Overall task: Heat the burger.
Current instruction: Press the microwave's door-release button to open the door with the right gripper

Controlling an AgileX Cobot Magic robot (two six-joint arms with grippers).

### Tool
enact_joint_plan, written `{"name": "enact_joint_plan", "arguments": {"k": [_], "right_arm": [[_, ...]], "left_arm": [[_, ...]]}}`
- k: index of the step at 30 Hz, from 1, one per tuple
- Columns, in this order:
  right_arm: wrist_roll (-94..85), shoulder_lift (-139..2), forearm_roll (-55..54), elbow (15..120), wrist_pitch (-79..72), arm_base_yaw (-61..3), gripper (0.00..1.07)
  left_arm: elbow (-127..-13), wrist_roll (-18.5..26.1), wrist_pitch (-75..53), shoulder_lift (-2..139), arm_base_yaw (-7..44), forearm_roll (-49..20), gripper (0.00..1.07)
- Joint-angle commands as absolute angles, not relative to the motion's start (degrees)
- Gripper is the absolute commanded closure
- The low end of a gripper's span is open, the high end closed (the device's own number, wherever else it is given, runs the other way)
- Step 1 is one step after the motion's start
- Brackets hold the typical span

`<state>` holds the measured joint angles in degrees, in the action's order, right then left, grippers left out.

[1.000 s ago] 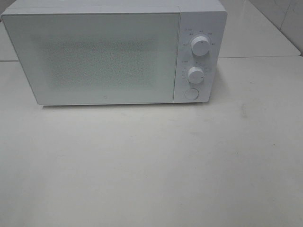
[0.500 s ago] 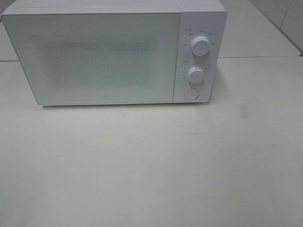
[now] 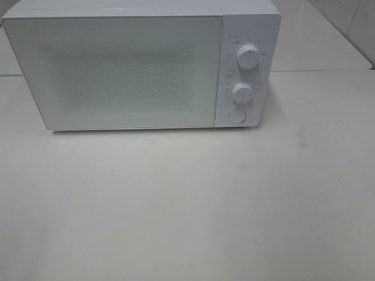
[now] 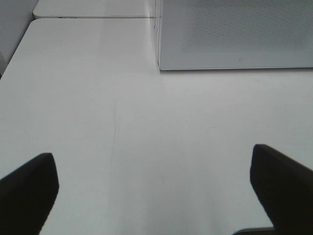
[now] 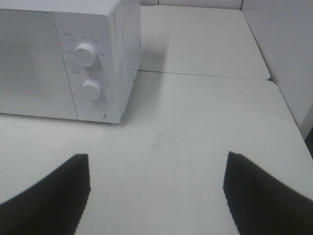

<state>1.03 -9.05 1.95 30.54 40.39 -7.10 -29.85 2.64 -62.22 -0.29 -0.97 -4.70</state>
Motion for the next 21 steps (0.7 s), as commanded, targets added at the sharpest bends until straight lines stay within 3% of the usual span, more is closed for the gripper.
{"name": "enact_joint_plan", "arguments": {"k": [1,21], "right_arm": [[0.9,-12.1,1.9,30.9,35.4,-6.7,0.32],[1.3,-38.4,1.8,30.9,8.5,-6.7,0.32]], "left_arm": [[-29.7,2.6,-61.5,-0.6,-1.1,-4.8,0.07],[-29.7,2.6,-61.5,-0.6,-1.1,-4.8,0.07]]}}
